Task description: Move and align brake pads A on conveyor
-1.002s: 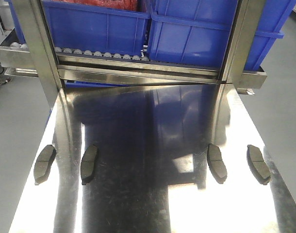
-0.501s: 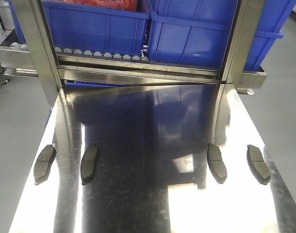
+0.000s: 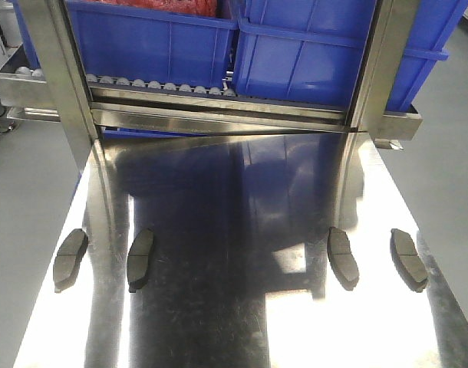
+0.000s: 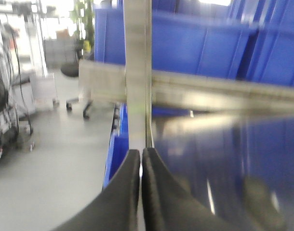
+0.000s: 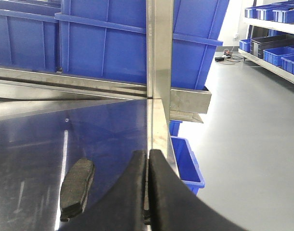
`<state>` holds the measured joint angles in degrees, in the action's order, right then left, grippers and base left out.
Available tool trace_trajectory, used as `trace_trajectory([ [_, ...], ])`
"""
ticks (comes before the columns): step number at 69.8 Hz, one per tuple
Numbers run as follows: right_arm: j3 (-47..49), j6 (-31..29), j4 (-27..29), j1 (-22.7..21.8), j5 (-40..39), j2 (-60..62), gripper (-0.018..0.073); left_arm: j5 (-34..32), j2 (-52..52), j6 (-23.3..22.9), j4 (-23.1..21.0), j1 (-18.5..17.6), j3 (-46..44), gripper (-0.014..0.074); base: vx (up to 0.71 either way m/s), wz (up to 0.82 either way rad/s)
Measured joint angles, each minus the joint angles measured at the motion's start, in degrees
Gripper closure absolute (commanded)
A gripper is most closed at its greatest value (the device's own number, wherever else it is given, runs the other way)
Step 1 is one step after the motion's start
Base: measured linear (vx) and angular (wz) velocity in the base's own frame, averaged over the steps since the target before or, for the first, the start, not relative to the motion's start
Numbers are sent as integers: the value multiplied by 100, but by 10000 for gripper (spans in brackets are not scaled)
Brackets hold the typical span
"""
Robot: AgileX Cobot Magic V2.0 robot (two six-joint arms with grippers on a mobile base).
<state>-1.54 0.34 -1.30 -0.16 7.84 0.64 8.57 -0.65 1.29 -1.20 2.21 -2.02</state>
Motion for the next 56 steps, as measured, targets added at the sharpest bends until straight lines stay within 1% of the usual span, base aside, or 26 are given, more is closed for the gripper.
trace_trajectory([
  [6, 0, 0, 0, 0, 0, 0, 563, 174, 234, 0, 0, 0, -591, 602, 0, 0],
  [14, 0, 0, 0, 0, 0, 0, 563, 908, 1074, 204, 0, 0, -1631, 602, 0, 0],
  [20, 0, 0, 0, 0, 0, 0, 563, 1363, 1844, 356, 0, 0, -2185, 602, 0, 0],
  [29, 0, 0, 0, 0, 0, 0, 563, 1504, 2772, 408, 0, 0, -2622, 596, 0, 0],
  [35, 0, 0, 0, 0, 0, 0, 563, 1496, 3082, 412, 0, 0, -2676, 553, 0, 0],
  [40, 0, 0, 0, 0, 0, 0, 563, 1496, 3181, 420, 0, 0, -2681, 466, 0, 0],
  [44, 0, 0, 0, 0, 0, 0, 563, 1496, 3197, 426, 0, 0, -2681, 356, 0, 0],
  [45, 0, 0, 0, 0, 0, 0, 563, 1496, 3197, 426, 0, 0, -2681, 312, 0, 0],
  [50, 0, 0, 0, 0, 0, 0, 563, 1496, 3197, 426, 0, 0, -2681, 161, 0, 0],
  [51, 0, 0, 0, 0, 0, 0, 563, 1496, 3197, 426, 0, 0, -2681, 117, 0, 0],
  [56, 0, 0, 0, 0, 0, 0, 563, 1496, 3197, 426, 0, 0, -2681, -24, 0, 0],
])
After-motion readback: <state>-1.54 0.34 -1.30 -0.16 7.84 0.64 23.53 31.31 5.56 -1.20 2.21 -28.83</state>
